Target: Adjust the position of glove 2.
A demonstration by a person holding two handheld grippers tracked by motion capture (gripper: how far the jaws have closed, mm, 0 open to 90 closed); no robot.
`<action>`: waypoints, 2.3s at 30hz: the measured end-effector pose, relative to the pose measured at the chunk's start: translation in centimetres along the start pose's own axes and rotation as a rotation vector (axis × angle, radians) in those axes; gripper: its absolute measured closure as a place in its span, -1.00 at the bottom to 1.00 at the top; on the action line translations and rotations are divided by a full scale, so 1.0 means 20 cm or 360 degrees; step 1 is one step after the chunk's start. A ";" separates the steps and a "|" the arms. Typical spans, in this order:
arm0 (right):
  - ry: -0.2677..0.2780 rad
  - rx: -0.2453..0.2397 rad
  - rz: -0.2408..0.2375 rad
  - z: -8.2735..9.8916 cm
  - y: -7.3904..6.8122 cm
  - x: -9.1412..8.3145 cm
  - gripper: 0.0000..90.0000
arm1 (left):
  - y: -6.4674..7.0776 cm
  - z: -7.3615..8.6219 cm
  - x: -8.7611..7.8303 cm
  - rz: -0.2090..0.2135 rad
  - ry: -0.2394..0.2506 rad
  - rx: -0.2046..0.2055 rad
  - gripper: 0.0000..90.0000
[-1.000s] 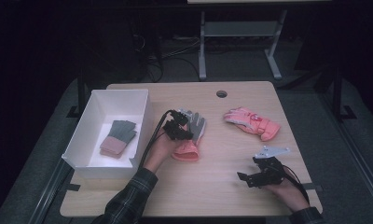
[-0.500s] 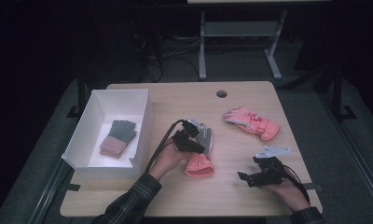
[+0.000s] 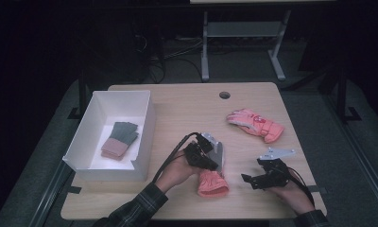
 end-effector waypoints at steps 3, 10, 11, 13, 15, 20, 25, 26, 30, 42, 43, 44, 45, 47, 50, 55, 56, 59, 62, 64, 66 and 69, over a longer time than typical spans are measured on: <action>-0.0012 0.0000 -0.0001 0.00 0.00 0.00 -0.77 | 0.00 0.02 -0.08 -0.0015 0.0054 -0.0015 1.00; -0.0007 0.0006 -0.0001 0.00 0.00 0.00 -0.77 | -0.01 0.20 -0.17 -0.0093 -0.0001 -0.0051 1.00; -0.0006 0.0009 -0.0002 0.00 0.00 0.00 -0.77 | -0.01 0.23 -0.16 -0.0093 -0.0015 -0.0055 1.00; -0.0004 0.0009 0.0001 0.00 0.00 0.00 -0.77 | -0.01 0.28 -0.12 -0.0054 -0.0048 -0.0061 1.00; -0.0006 0.0004 0.0002 0.00 0.00 0.00 -0.77 | 0.01 0.30 -0.08 -0.0039 -0.0104 -0.0032 1.00; -0.0008 -0.0005 0.0005 0.00 0.00 0.00 -0.77 | 0.09 0.28 0.00 0.0005 -0.0132 0.0036 1.00; -0.0007 0.0006 0.0016 0.00 0.01 -0.01 -0.77 | 0.14 0.24 0.06 0.0029 -0.0135 0.0079 1.00; -0.0004 0.0004 0.0016 0.00 0.02 -0.01 -0.77 | 0.15 0.23 0.08 0.0034 -0.0128 0.0080 1.00; 0.0005 -0.0004 0.0022 0.00 0.02 -0.02 -0.77 | 0.16 0.21 0.11 0.0047 -0.0123 0.0109 1.00; -0.0015 0.0004 0.0013 0.02 0.04 -0.04 -0.77 | 0.13 0.24 0.04 0.0013 -0.0085 0.0135 0.97; -0.0023 0.0018 0.0001 0.02 0.04 -0.04 -0.78 | 0.12 0.25 0.02 0.0009 -0.0076 0.0132 0.91; 0.0001 0.0015 -0.0006 0.02 0.04 -0.04 -0.78 | 0.11 0.26 0.01 -0.0004 -0.0067 0.0126 0.86; 0.0022 0.0013 0.0003 0.01 0.04 -0.04 -0.78 | 0.10 0.27 -0.01 -0.0016 -0.0055 0.0123 0.80; 0.0050 0.0002 0.0001 0.00 0.04 -0.05 -0.79 | 0.08 0.29 -0.04 -0.0038 -0.0008 0.0120 0.62; -0.0028 -0.0018 -0.0005 0.00 0.03 -0.06 -0.79 | 0.06 0.32 -0.07 -0.0065 0.0014 0.0134 0.36; -0.0125 -0.0012 -0.0036 0.01 0.05 -0.06 -0.76 | 0.01 0.40 -0.10 -0.0090 0.0058 0.0117 -0.05; -0.0129 -0.0017 -0.0027 0.00 0.05 -0.06 -0.68 | 0.00 0.41 -0.10 -0.0101 0.0076 0.0119 -0.11; -0.0110 -0.0026 -0.0029 -0.03 0.07 -0.07 -0.53 | -0.02 0.44 -0.12 -0.0126 0.0107 0.0100 -0.28; -0.0098 -0.0030 -0.0066 -0.08 0.10 -0.07 -0.40 | -0.03 0.47 -0.12 -0.0137 0.0116 0.0098 -0.36; -0.0077 -0.0031 -0.0064 -0.12 0.13 -0.08 -0.33 | -0.03 0.48 -0.12 -0.0139 0.0124 0.0090 -0.38; -0.0058 -0.0015 -0.0072 -0.16 0.16 -0.08 -0.24 | -0.03 0.48 -0.12 -0.0150 0.0126 0.0084 -0.38; -0.0022 -0.0025 -0.0065 -0.20 0.23 -0.08 -0.14 | -0.04 0.47 -0.12 -0.0148 0.0135 0.0086 -0.38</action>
Point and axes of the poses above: each handheld gripper's, and its own axes: x roughly forward along the jaws, z roughly out of its underside, y roughly to its right, the point moved 6 cm from there along x, roughly forward along the jaws, and after that the axes turned 2 degrees about -x, right-handed, at the moved point
